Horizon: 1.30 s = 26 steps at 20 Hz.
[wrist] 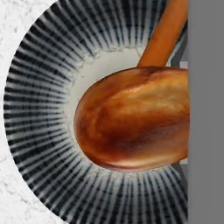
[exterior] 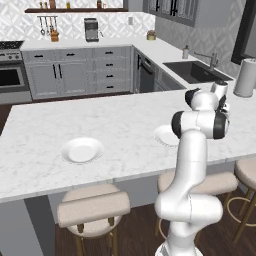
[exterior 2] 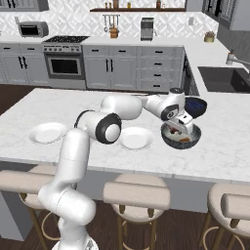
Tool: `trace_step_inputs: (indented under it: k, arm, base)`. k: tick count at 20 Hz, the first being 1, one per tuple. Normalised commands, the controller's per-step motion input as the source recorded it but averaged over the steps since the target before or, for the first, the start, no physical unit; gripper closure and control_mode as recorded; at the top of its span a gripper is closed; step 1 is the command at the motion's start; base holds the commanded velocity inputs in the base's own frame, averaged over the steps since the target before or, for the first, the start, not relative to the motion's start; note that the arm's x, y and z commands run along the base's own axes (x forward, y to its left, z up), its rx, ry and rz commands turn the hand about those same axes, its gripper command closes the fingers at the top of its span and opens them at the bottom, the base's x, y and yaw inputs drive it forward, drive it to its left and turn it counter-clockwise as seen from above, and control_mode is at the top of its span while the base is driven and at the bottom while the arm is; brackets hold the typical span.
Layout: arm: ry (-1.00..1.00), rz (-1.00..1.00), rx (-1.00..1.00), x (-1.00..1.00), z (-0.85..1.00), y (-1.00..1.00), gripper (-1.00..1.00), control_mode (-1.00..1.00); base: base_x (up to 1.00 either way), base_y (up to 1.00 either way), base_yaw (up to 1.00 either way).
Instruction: Pick the chicken drumstick and carrot from their plates and place them in the bowl. Then put the bowl in the fridge.
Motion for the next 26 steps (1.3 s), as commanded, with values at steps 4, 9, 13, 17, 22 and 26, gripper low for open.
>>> trace_step_inputs:
  k: [4,9,13,17,22,26]
  arm:
    - [-0.01,0.0,0.0,0.01,-0.28,0.13,-1.0,-1.0]
    - [-0.01,0.0,-0.01,0.01,-0.05,0.01,-1.0,-1.0]
    - [-0.01,0.0,-0.04,0.0,0.0,0.0,-1.0,-1.0]
    - [-0.03,0.0,-0.02,0.0,0.49,0.0,-1.0,-1.0]
    - [-0.04,0.14,-0.07,-0.38,0.56,0.62,-1.0,-1.0]
    - [-0.03,0.25,-0.14,-0.12,0.0,0.8,-1.0,-1.0]
  base:
    - [0.0,0.0,0.0]
    - [0.0,0.0,0.0]
    - [0.0,0.0,0.0]
    - [0.0,0.0,0.0]
    - [0.0,0.0,0.0]
    - [0.0,0.0,0.0]
